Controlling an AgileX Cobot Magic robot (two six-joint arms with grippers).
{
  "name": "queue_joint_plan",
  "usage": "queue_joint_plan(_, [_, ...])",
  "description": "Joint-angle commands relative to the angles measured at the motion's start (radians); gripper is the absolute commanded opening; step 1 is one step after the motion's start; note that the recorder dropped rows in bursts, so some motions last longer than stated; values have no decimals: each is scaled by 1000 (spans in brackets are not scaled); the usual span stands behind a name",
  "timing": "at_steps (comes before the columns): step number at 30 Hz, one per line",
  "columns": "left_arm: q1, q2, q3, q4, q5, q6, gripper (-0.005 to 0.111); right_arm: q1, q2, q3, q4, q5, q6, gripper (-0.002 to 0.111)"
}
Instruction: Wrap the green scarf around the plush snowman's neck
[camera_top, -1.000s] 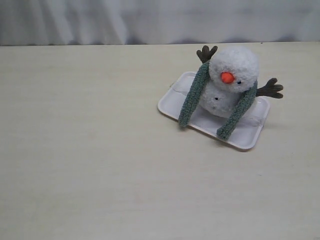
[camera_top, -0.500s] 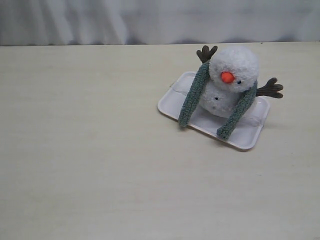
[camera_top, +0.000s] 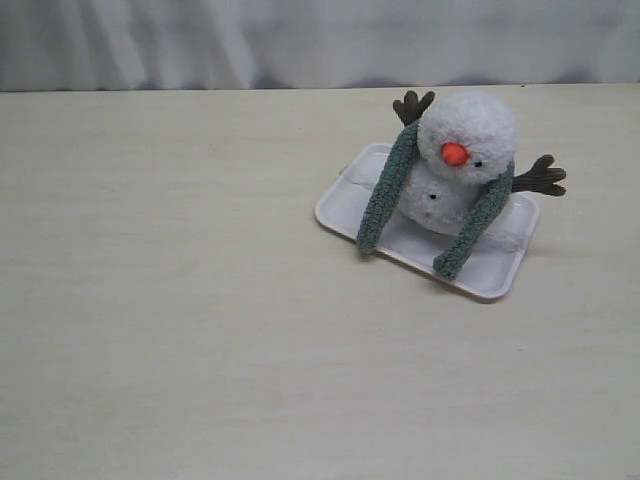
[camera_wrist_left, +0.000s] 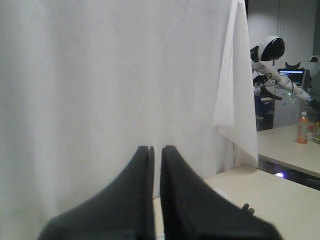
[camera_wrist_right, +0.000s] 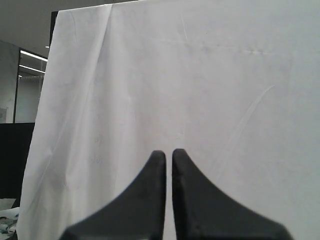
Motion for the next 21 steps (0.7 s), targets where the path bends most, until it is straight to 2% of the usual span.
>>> queue_joint_plan(1, [3,-5,5,-8,-6,-6,6,1,-2,5,-3,4,-7,4])
queue_joint_plan(7, [5,-20,7,-8,-6,-6,6,1,-2,5,-3,4,-7,4])
queue_joint_plan(9, [27,-43,18,-8,-6,-2,6,1,-2,5,-3,4,-7,4])
queue_joint_plan(12, [92,-83,46,-13,-14,0,6,1,-2,5,-3,4,-7,4])
queue_joint_plan(21, [369,-205,156,-37,-14,-8,6,1,-2,5,-3,4,-7,4])
